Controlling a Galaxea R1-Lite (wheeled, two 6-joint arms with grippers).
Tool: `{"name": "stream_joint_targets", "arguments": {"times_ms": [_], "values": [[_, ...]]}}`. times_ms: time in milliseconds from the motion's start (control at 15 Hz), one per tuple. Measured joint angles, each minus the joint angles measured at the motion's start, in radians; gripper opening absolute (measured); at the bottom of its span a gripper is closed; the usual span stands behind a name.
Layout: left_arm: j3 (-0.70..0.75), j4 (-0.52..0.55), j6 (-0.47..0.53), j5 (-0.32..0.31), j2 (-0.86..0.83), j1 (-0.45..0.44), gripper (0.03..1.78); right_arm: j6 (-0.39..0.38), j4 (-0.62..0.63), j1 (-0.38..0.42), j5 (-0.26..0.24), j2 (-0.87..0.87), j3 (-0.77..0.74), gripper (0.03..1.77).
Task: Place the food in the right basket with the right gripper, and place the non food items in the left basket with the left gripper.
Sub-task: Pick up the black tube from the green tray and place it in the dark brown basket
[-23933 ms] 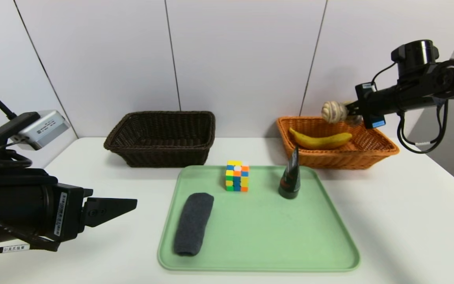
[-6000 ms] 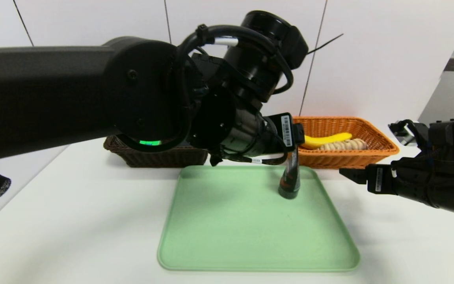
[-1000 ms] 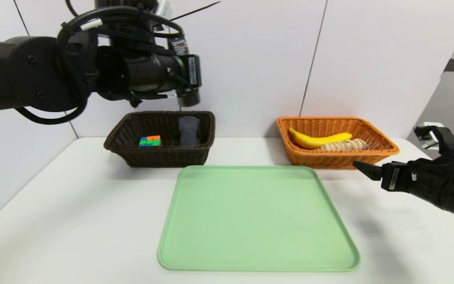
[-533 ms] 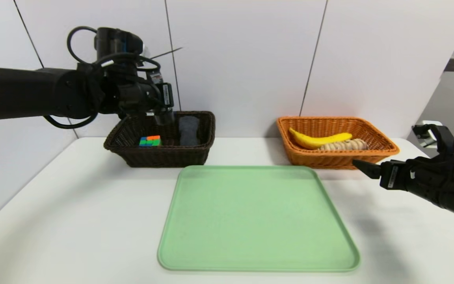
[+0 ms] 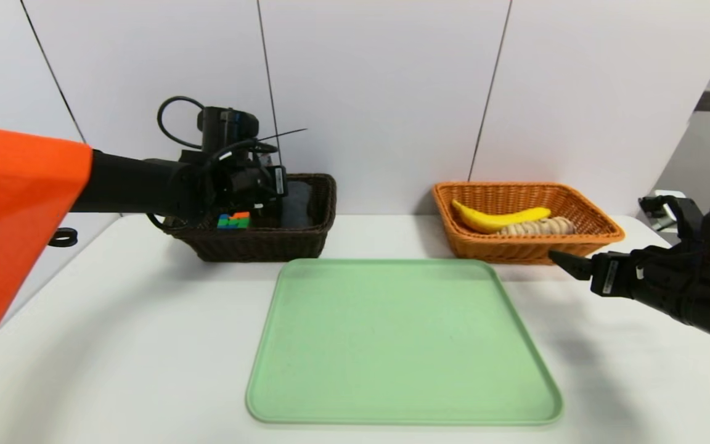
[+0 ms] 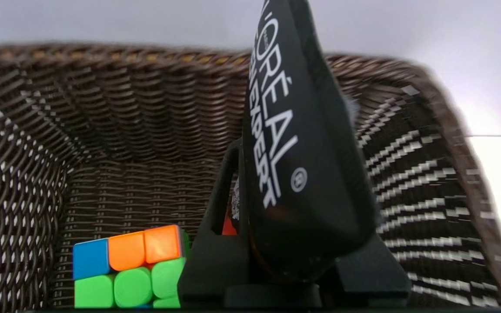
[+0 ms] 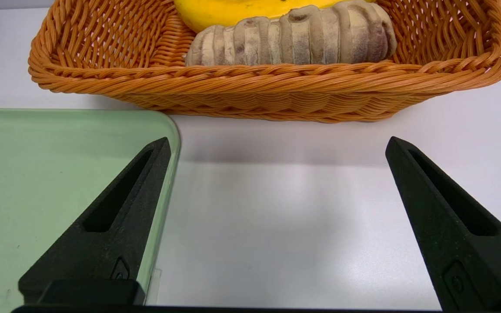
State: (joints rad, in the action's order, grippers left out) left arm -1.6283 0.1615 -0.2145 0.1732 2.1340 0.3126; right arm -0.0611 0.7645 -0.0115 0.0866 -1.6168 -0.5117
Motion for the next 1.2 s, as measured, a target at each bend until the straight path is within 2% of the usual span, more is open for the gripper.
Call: {"name": "stream_joint_targets", "arguments": {"times_ms": [267,333,533,733,1000,1067,1200], "values": [[0.001,-0.001,0.002,0.003,0.037,-0.006,0.4,0.0,0.001,0.0,0.0,-0.011,-0.003,1.71],[0.002,0.0,0.008,0.004,0.042,-0.008,0.49,0.0,0.001,0.0,0.0,-0.012,-0.004,1.71],[0.0,0.013,0.012,0.004,0.051,-0.011,0.88,0.001,0.001,0.0,-0.002,-0.012,-0.005,1.71],[-0.001,0.018,0.013,0.004,0.051,-0.011,1.15,0.001,0.001,0.0,-0.004,-0.012,-0.005,1.71],[-0.037,0.0,0.029,0.042,-0.025,-0.007,1.37,0.004,-0.005,-0.001,-0.009,-0.008,-0.01,1.71],[-0.051,-0.028,0.045,0.052,-0.061,-0.005,1.41,0.005,-0.009,-0.002,-0.01,-0.006,-0.015,1.71],[-0.064,-0.149,0.074,0.06,-0.154,0.003,1.48,0.017,-0.029,-0.004,-0.013,-0.001,-0.034,1.71]]}}
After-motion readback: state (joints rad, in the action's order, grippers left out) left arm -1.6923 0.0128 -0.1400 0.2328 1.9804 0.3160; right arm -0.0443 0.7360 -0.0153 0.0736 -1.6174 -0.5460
